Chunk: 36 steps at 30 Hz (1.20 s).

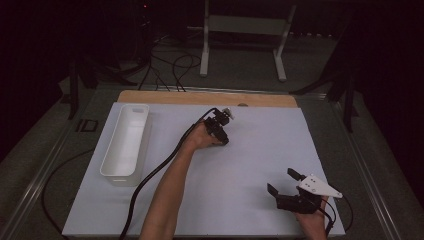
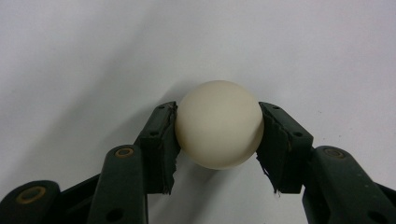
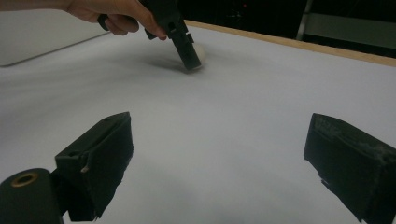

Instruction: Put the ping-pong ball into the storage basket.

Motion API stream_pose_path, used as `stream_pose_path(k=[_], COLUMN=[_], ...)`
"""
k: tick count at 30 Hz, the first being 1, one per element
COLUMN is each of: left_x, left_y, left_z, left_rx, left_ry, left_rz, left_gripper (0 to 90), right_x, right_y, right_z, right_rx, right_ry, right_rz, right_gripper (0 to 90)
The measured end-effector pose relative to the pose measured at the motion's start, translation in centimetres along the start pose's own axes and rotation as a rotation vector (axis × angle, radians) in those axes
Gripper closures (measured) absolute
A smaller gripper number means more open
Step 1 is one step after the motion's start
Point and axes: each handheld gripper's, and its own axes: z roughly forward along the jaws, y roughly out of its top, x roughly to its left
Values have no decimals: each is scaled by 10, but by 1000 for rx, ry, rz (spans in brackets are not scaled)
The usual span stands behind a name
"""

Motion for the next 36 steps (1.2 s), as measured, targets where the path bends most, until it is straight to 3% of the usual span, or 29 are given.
stream_pose_path(k=[19,36], left_x=[-4,-13], left_y=[0,2], left_z=[-17,-32], left_rx=[-27,-43], left_ry=[25,30], left_rz=[16,58], left_gripper=[511,512], right_x=[0,2], right_y=[-1,-1], right_z=[1,3], right_rx=[-2,-2], right_ry=[-1,3], right_rz=[0,-5], right_gripper=[77,77])
